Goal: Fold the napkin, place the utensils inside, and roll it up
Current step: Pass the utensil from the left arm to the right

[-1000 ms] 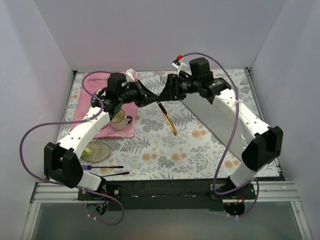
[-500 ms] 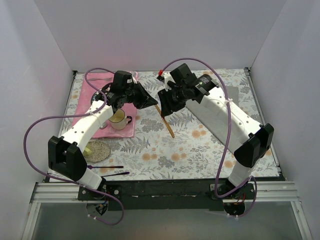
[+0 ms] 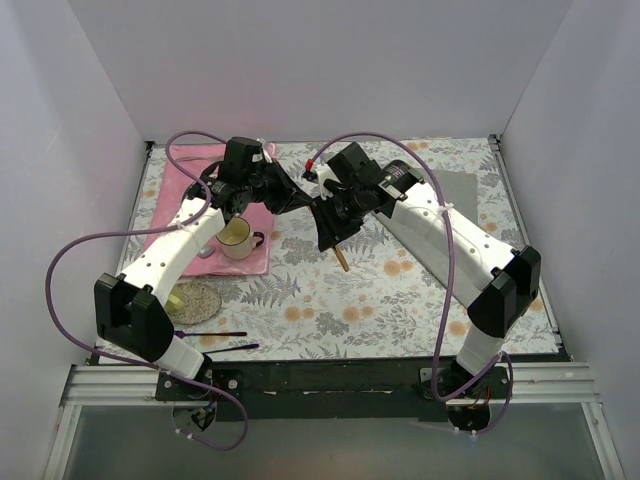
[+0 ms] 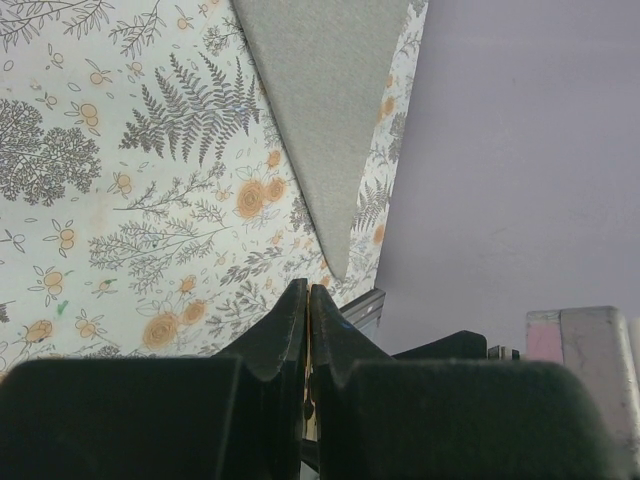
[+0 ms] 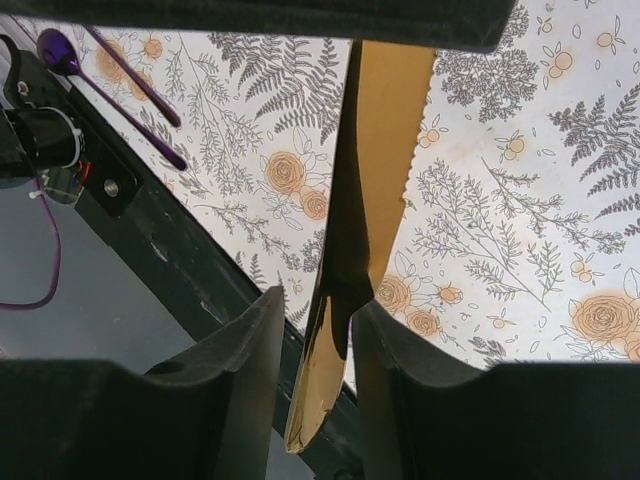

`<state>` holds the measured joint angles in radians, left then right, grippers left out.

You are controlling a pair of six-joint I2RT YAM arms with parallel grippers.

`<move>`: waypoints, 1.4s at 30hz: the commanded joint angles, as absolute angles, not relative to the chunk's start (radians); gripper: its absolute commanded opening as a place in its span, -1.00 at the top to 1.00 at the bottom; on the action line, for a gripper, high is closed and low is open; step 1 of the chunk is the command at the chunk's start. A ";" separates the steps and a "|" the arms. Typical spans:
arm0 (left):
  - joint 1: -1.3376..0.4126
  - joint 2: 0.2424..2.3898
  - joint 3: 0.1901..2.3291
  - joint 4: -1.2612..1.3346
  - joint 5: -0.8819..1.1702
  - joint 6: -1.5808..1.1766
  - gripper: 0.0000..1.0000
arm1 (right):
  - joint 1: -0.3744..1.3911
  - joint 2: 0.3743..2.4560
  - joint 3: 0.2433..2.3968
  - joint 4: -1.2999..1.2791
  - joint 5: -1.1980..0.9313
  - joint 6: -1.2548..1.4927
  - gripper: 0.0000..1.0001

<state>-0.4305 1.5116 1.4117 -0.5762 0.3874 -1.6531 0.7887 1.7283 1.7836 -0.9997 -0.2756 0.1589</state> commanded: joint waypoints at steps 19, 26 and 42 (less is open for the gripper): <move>-0.431 1.516 1.447 -0.606 0.390 -1.672 1.00 | 0.788 1.729 1.827 -1.023 -0.261 0.130 0.45; -0.431 1.514 1.433 -0.572 0.414 -1.695 1.00 | 0.788 1.730 1.796 -0.980 -0.262 0.086 0.97; -0.367 1.409 1.462 -0.740 0.255 -1.474 -0.96 | 0.412 1.707 1.532 -0.816 -0.006 -0.221 0.97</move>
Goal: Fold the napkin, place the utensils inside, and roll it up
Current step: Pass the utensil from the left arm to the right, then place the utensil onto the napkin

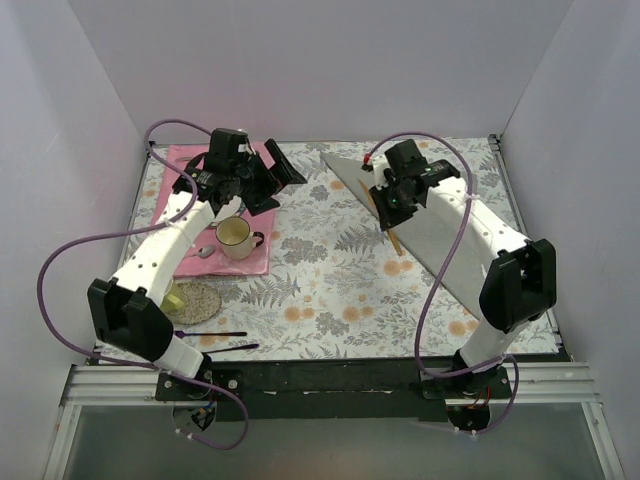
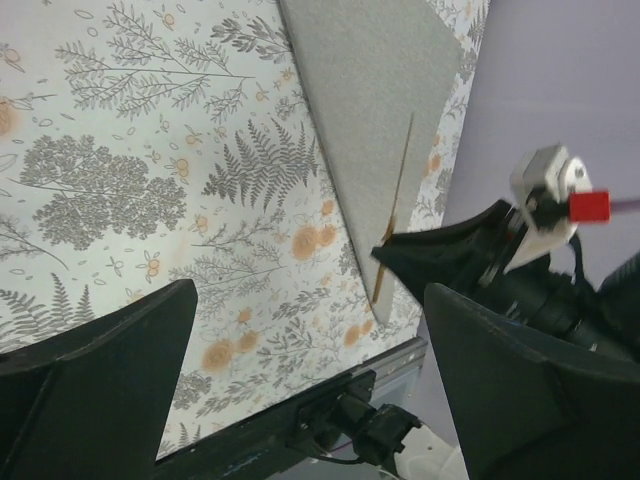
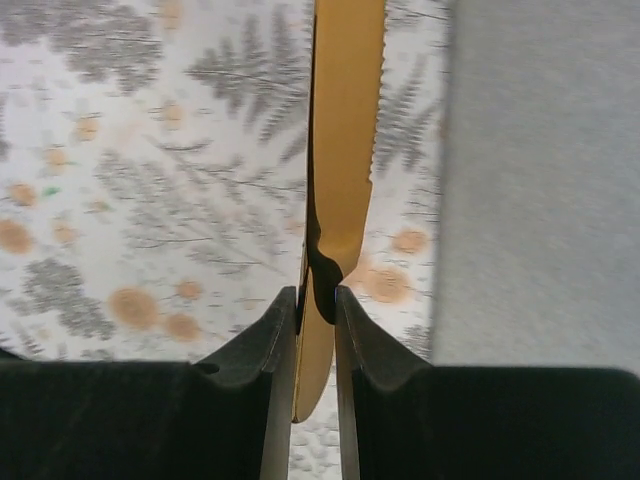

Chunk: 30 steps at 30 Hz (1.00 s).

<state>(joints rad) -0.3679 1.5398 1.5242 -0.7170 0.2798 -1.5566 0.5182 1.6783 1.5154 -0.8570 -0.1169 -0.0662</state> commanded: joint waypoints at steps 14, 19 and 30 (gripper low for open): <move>-0.526 1.281 1.321 -0.791 0.089 -1.319 -0.96 | 0.287 2.094 1.807 -0.822 0.107 -0.442 0.97; -0.543 1.267 1.298 -0.798 0.068 -1.304 -0.96 | 0.276 2.120 1.807 -0.828 0.092 -0.448 0.97; -0.546 1.259 1.284 -0.792 0.052 -1.290 -0.96 | 0.275 2.109 1.770 -0.845 0.018 -0.425 0.97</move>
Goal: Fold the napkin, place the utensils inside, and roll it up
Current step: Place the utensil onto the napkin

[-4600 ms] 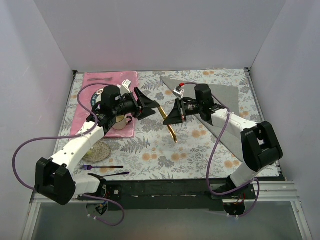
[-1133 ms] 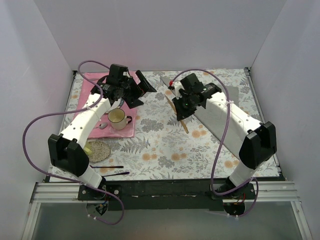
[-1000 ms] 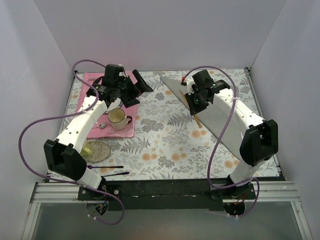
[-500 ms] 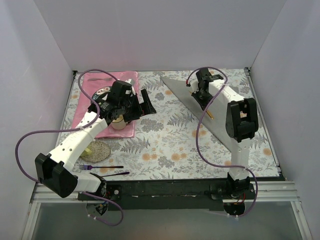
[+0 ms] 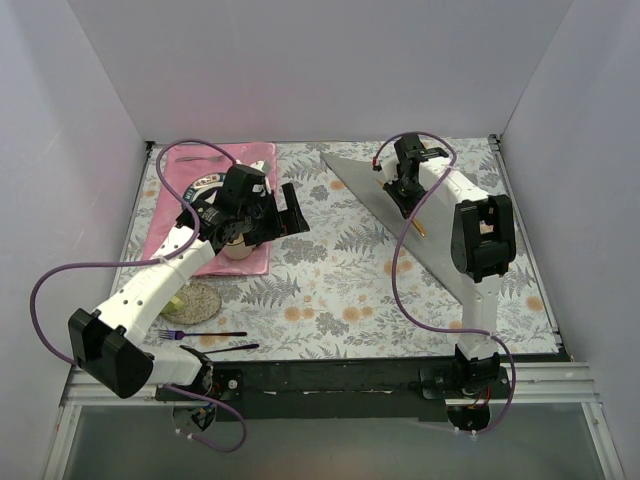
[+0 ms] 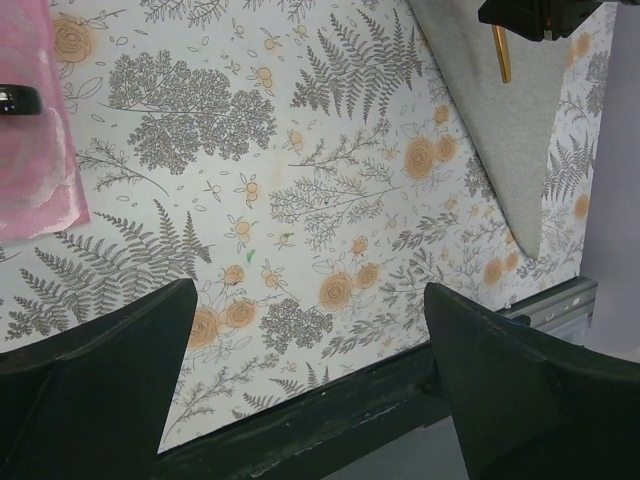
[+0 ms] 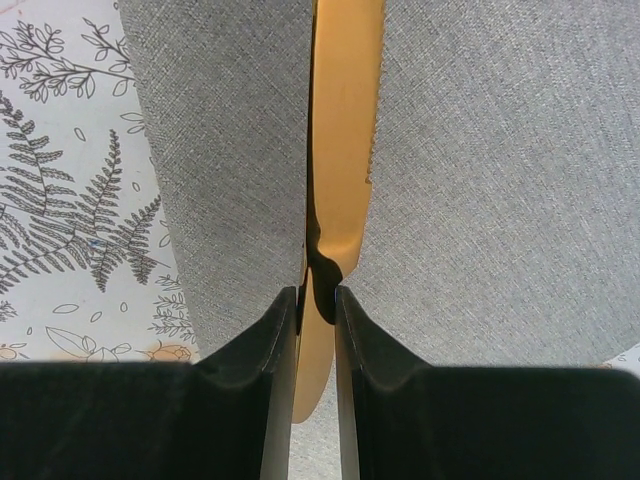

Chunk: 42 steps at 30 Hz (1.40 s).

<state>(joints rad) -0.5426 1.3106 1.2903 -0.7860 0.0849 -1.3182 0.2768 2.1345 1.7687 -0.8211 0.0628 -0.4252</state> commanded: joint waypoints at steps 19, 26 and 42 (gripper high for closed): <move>-0.560 1.266 1.307 -0.799 0.043 -1.285 -0.96 | 0.285 2.120 1.715 -0.845 -0.031 -0.422 0.97; -0.560 1.266 1.310 -0.804 0.043 -1.285 -0.97 | 0.313 2.154 1.733 -0.850 -0.032 -0.417 0.97; -0.555 1.262 1.309 -0.804 0.048 -1.285 -0.96 | 0.307 2.146 1.744 -0.848 0.021 -0.408 0.97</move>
